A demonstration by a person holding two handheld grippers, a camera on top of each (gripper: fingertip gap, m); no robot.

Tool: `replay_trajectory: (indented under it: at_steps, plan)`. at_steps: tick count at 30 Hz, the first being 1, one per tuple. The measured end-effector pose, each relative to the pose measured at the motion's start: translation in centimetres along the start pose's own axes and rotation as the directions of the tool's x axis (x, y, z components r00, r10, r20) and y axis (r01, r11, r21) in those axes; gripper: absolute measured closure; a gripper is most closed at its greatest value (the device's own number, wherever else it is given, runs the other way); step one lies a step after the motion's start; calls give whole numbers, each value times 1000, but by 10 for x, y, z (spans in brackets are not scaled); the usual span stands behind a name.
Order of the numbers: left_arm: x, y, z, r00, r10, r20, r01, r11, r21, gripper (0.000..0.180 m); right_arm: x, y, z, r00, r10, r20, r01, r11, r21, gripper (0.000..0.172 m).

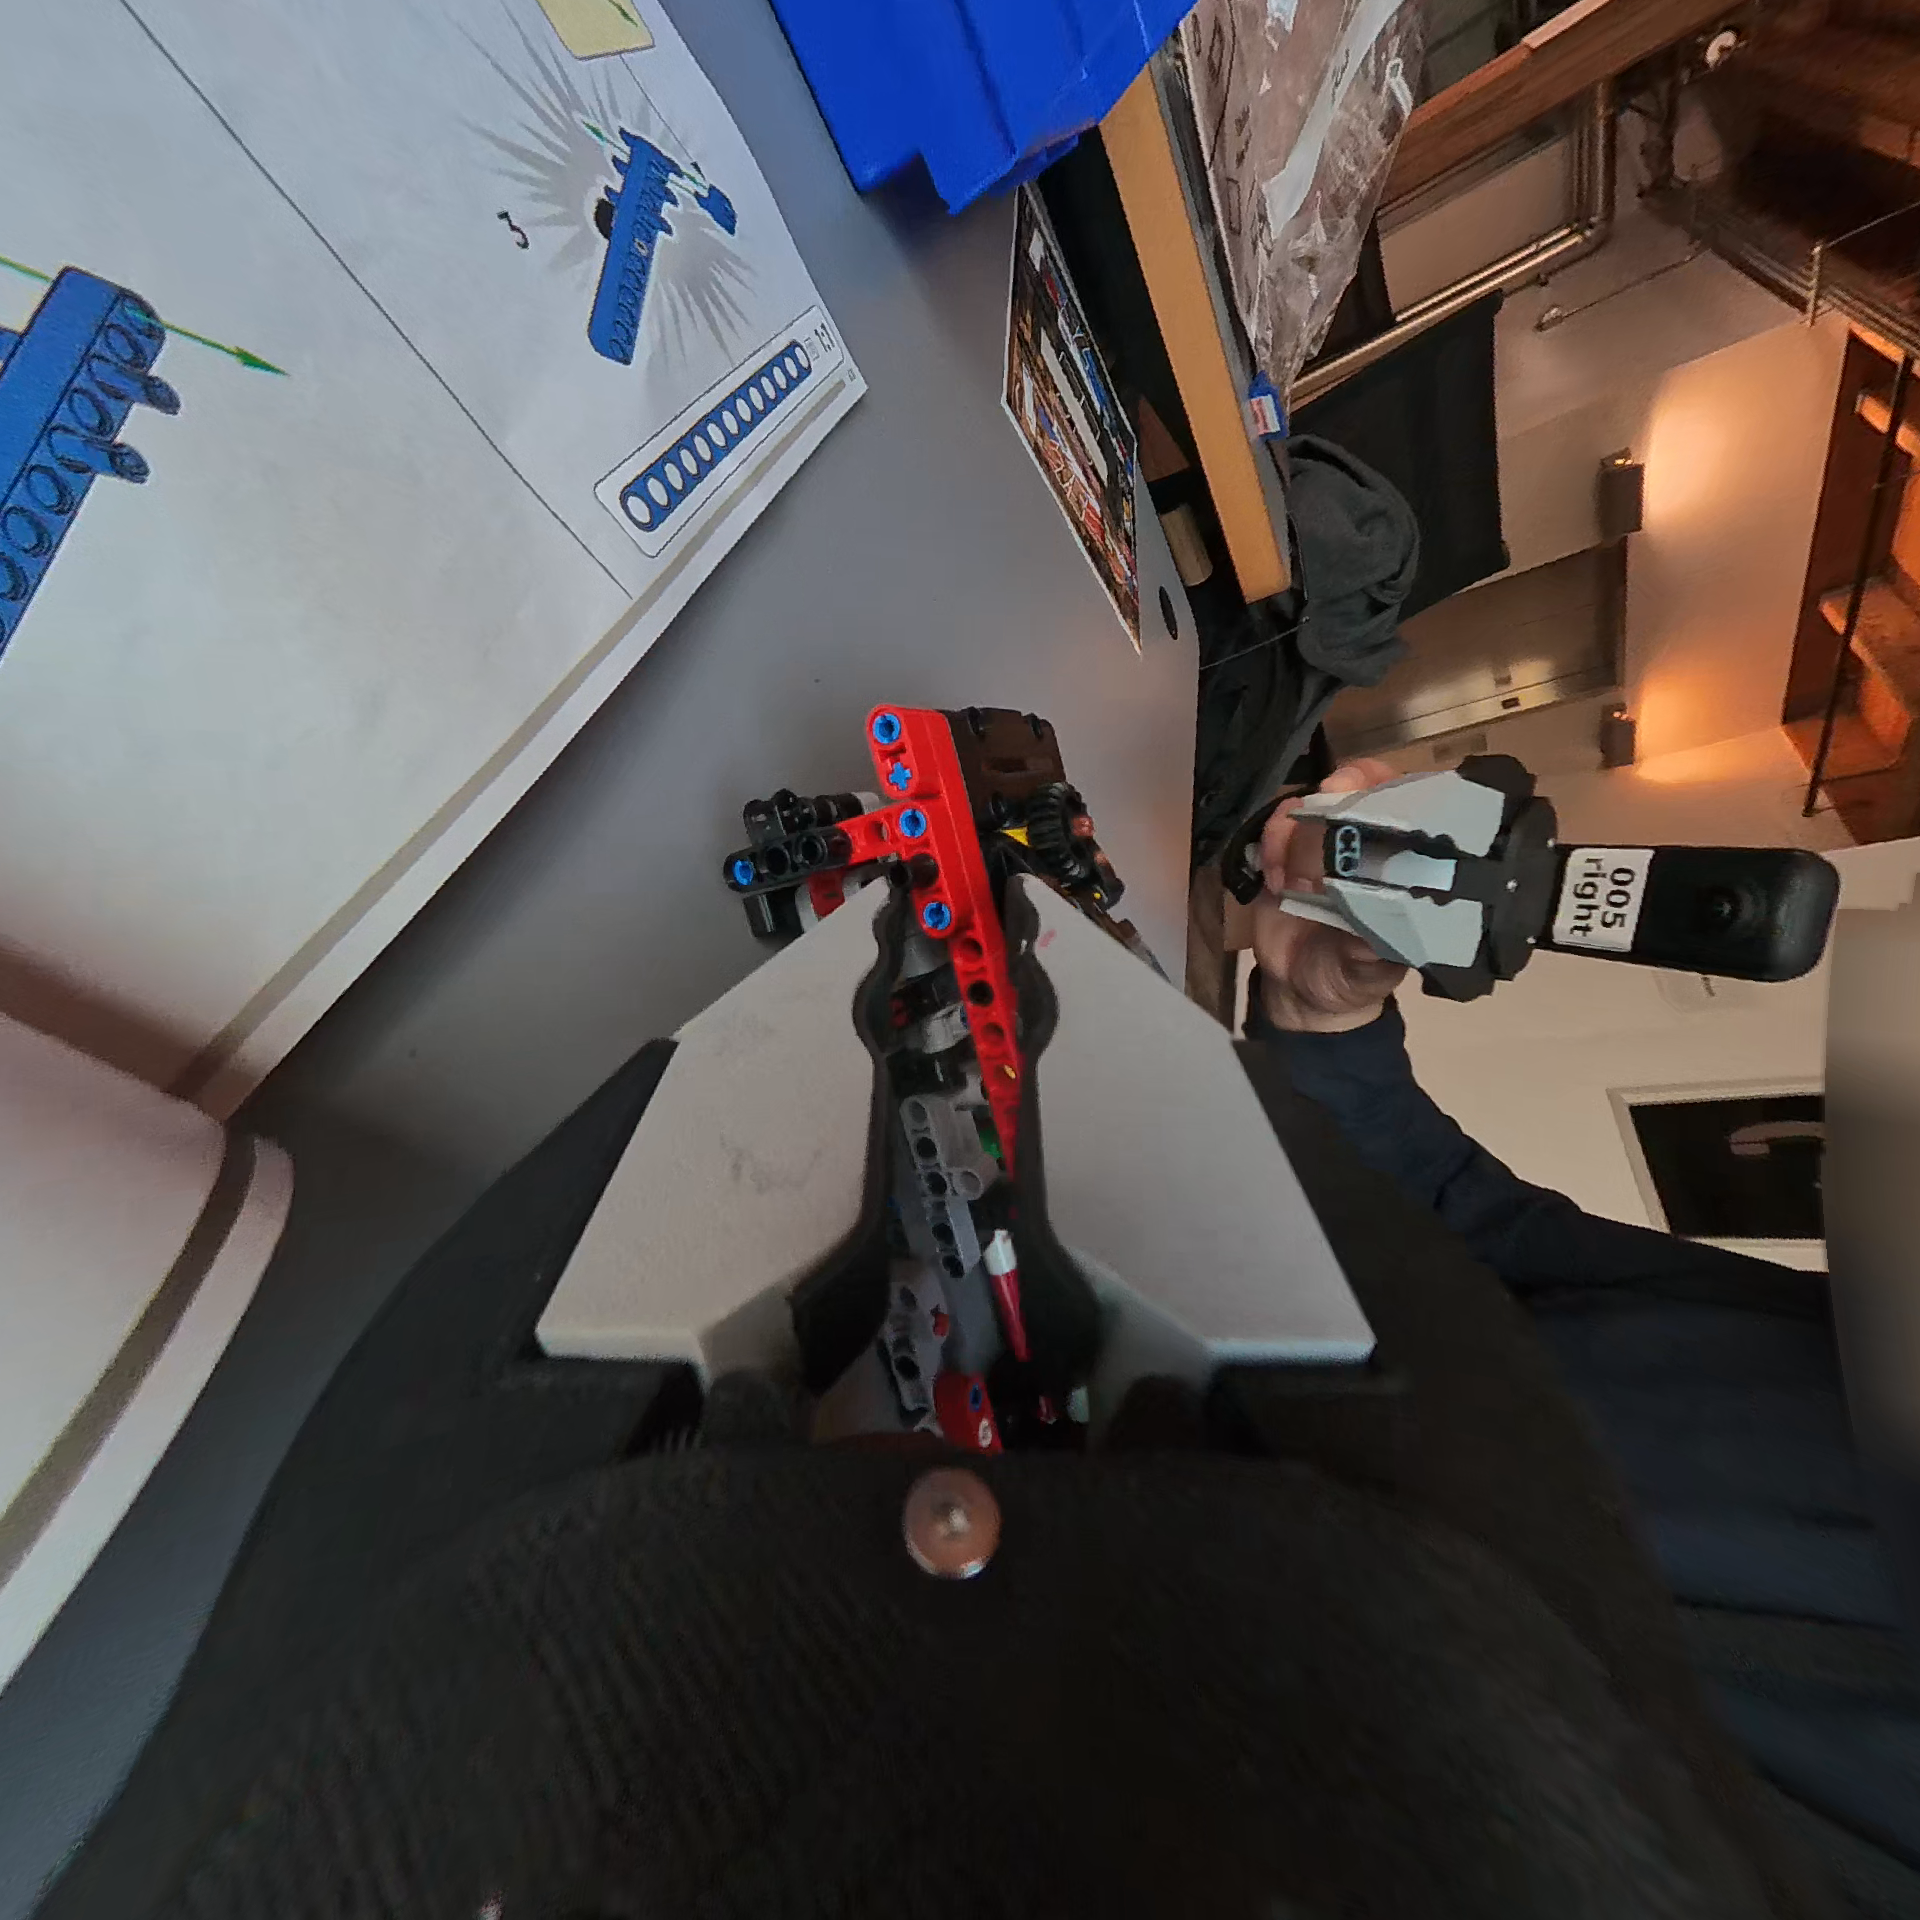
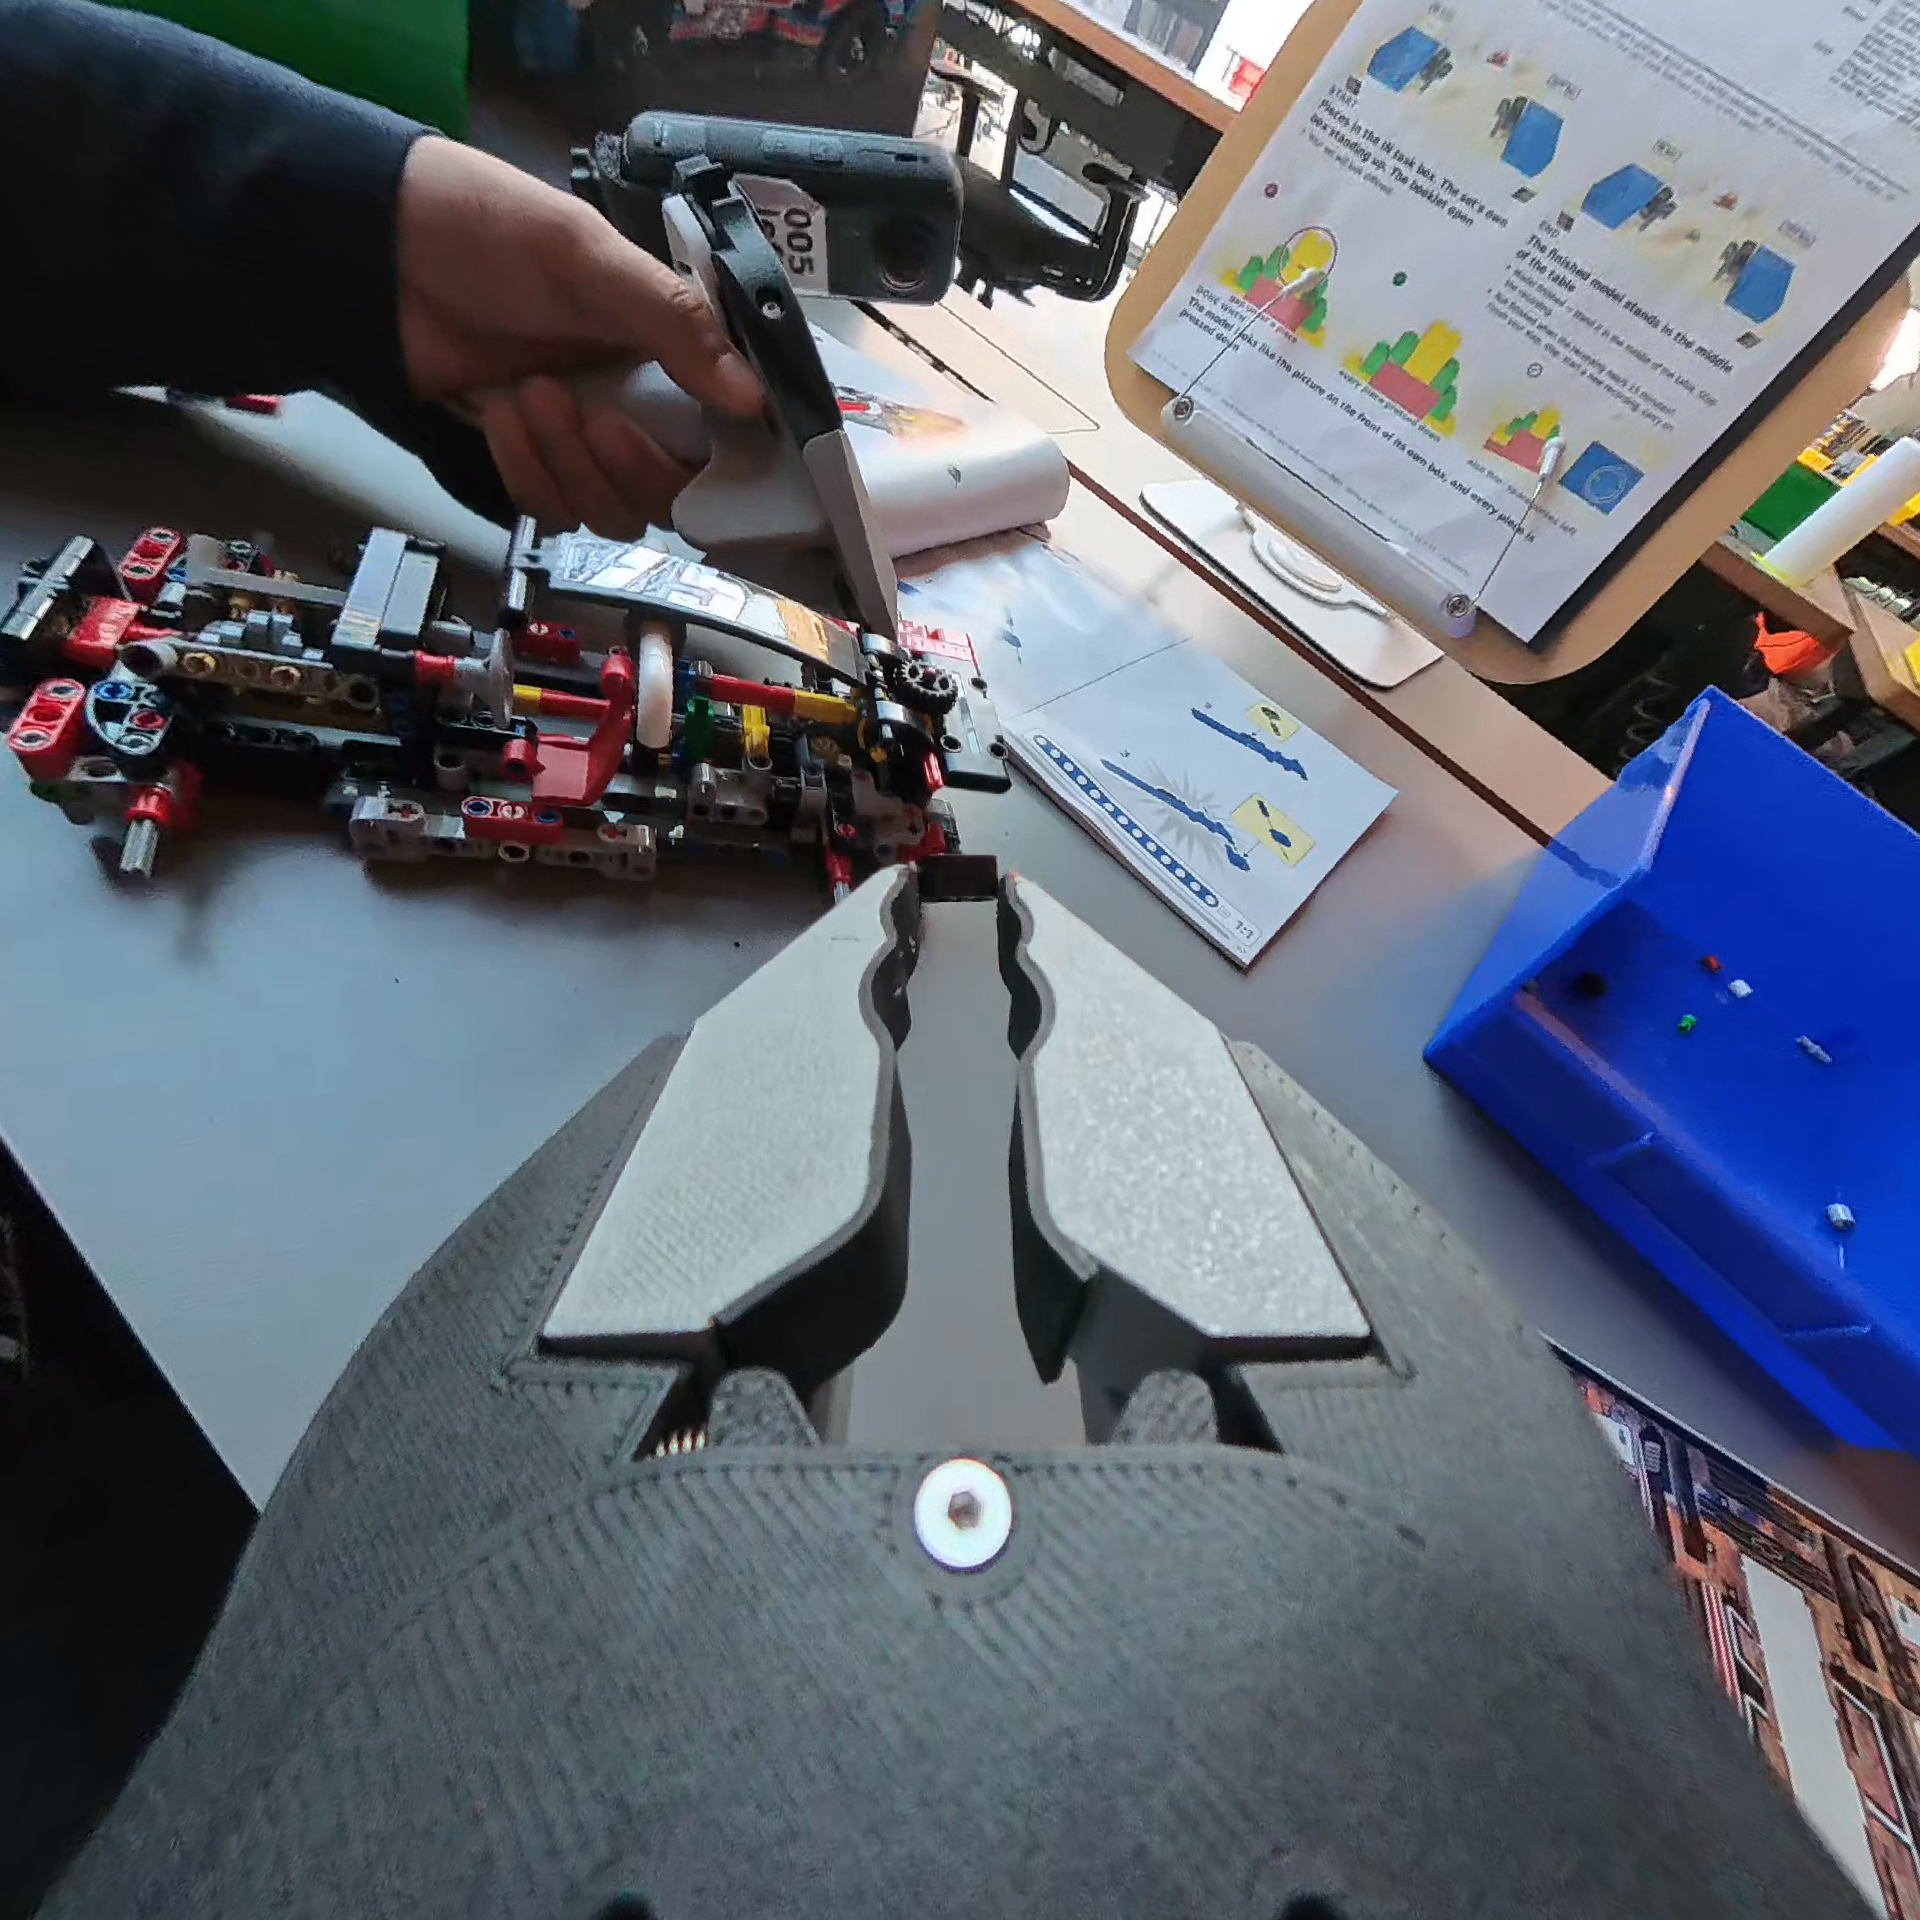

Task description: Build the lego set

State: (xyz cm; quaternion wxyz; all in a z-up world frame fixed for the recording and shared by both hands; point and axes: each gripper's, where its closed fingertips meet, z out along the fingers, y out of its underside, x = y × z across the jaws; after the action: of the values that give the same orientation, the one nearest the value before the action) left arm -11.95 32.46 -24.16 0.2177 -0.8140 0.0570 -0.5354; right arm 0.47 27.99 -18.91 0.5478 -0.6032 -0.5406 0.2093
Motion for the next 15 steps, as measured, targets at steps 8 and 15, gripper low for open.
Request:
replay_trajectory:
  at_steps: [8, 15]
  plan:
    - [2, -5, -9, 947, -241, -214, 265, 960, 91, 134, -6, 5, 4, 999, 35, 18, -35, 999, -8, 159]
    - [-30, -14, -46, 964, 0, 267, -51, 982, 184, 102, -11, -15, 2, 1000, -13, 1, 12, 999, 42, 160]
